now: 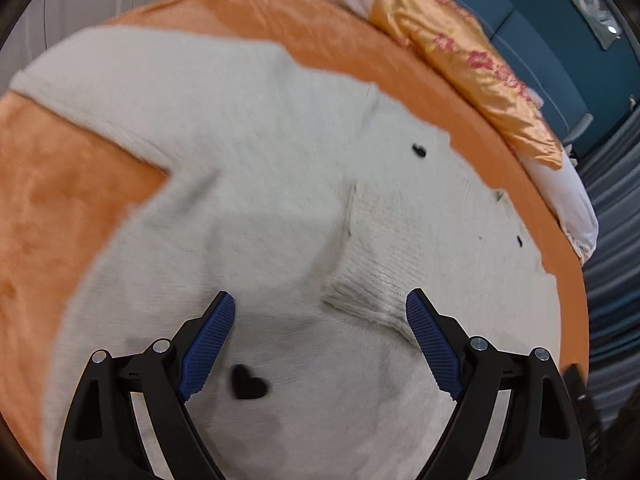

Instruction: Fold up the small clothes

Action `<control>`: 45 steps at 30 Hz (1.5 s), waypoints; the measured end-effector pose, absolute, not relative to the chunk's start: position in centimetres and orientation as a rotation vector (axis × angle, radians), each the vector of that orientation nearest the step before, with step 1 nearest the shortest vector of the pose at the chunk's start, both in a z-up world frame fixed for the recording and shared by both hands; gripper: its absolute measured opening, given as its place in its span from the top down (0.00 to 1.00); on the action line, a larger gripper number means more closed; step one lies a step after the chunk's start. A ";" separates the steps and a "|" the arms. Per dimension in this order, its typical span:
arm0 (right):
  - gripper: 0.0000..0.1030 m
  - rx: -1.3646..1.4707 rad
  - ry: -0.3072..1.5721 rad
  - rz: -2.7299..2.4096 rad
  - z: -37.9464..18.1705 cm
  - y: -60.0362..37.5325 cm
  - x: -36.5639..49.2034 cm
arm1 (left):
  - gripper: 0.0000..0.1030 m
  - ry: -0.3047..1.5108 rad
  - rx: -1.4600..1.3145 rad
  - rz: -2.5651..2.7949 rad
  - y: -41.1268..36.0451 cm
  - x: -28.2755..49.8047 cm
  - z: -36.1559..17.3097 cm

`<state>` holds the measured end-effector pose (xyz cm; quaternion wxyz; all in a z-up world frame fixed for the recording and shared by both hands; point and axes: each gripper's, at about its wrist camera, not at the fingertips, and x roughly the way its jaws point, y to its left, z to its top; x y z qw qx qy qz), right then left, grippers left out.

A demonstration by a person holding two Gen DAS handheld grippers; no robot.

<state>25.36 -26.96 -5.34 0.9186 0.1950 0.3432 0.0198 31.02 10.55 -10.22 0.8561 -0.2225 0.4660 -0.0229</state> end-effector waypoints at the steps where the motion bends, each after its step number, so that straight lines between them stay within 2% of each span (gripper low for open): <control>1: 0.41 0.420 0.713 -0.013 -5.6 -28.8 25.5 | 0.18 0.969 -0.462 -0.035 10.3 31.2 -10.2; 3: 0.41 0.458 0.720 -0.098 -6.4 -31.6 26.1 | 0.18 0.957 -0.467 -0.036 9.8 31.5 -10.0; 4: 0.41 0.465 0.727 -0.133 -6.9 -32.6 26.4 | 0.21 0.956 -0.476 -0.043 9.7 31.7 -9.9; 5: 0.41 0.466 0.741 -0.154 -7.5 -33.2 27.1 | 0.32 0.956 -0.484 -0.050 9.6 31.9 -9.9; 6: 0.41 0.466 0.755 -0.168 -7.8 -33.4 27.9 | 0.37 0.960 -0.486 -0.064 9.3 32.3 -9.8; 7: 0.41 0.468 0.773 -0.179 -8.3 -33.5 28.4 | 0.47 0.969 -0.479 -0.072 9.0 32.7 -9.8; 8: 0.41 0.473 0.797 -0.179 -9.0 -33.9 29.1 | 0.62 0.976 -0.469 -0.081 8.7 33.0 -9.8; 10: 0.42 0.478 0.833 -0.187 -10.3 -33.9 30.2 | 0.77 0.984 -0.433 -0.090 8.1 33.7 -9.7; 11: 0.45 0.474 0.848 -0.180 -10.8 -33.6 31.1 | 0.88 0.982 -0.411 -0.102 7.8 34.1 -9.5; 12: 0.47 0.465 0.852 -0.183 -11.2 -33.5 30.7 | 0.91 0.980 -0.397 -0.110 7.5 34.4 -9.3; 15: 0.65 0.416 0.843 -0.179 -11.2 -32.9 31.2 | 0.92 0.938 -0.362 -0.112 7.1 34.8 -8.0; 16: 0.67 0.410 0.840 -0.176 -11.1 -32.8 31.2 | 0.92 0.924 -0.359 -0.114 7.1 34.8 -7.6; 21: 0.67 0.444 0.836 -0.163 -11.3 -33.4 30.7 | 0.92 0.878 -0.345 -0.119 7.0 34.7 -6.6; 25: 0.83 0.415 0.810 -0.146 -10.7 -33.3 30.7 | 0.93 0.846 -0.310 -0.122 6.8 35.2 -5.9; 29: 0.88 0.546 0.536 -0.108 -6.6 -34.6 27.8 | 0.94 0.690 -0.266 -0.127 6.6 35.0 -2.2; 31: 0.89 0.575 0.437 -0.144 -5.5 -35.2 26.6 | 0.94 0.542 -0.261 -0.123 6.7 34.1 0.4; 33: 0.88 0.553 0.527 -0.225 -7.2 -35.5 27.8 | 0.93 0.501 -0.244 -0.107 6.5 34.1 0.0; 35: 0.88 0.535 0.779 -0.278 -11.5 -35.7 30.7 | 1.00 0.614 -0.174 -0.065 5.6 36.0 -2.9; 36: 0.88 0.572 0.815 -0.287 -12.8 -36.2 30.8 | 1.00 0.742 -0.145 -0.035 5.3 37.6 -6.2; 38: 0.85 0.631 0.756 -0.265 -11.9 -37.2 29.9 | 1.00 0.913 -0.202 -0.037 6.0 38.9 -10.4; 42: 0.84 0.616 0.703 -0.249 -10.0 -37.9 28.9 | 1.00 0.871 -0.299 -0.074 7.4 37.3 -10.3; 43: 0.81 0.613 0.695 -0.242 -9.7 -37.8 28.9 | 1.00 0.878 -0.311 -0.082 7.5 37.1 -10.1; 45: 0.63 0.608 0.688 -0.219 -9.1 -37.6 29.5 | 0.88 0.890 -0.353 -0.113 7.8 37.2 -9.8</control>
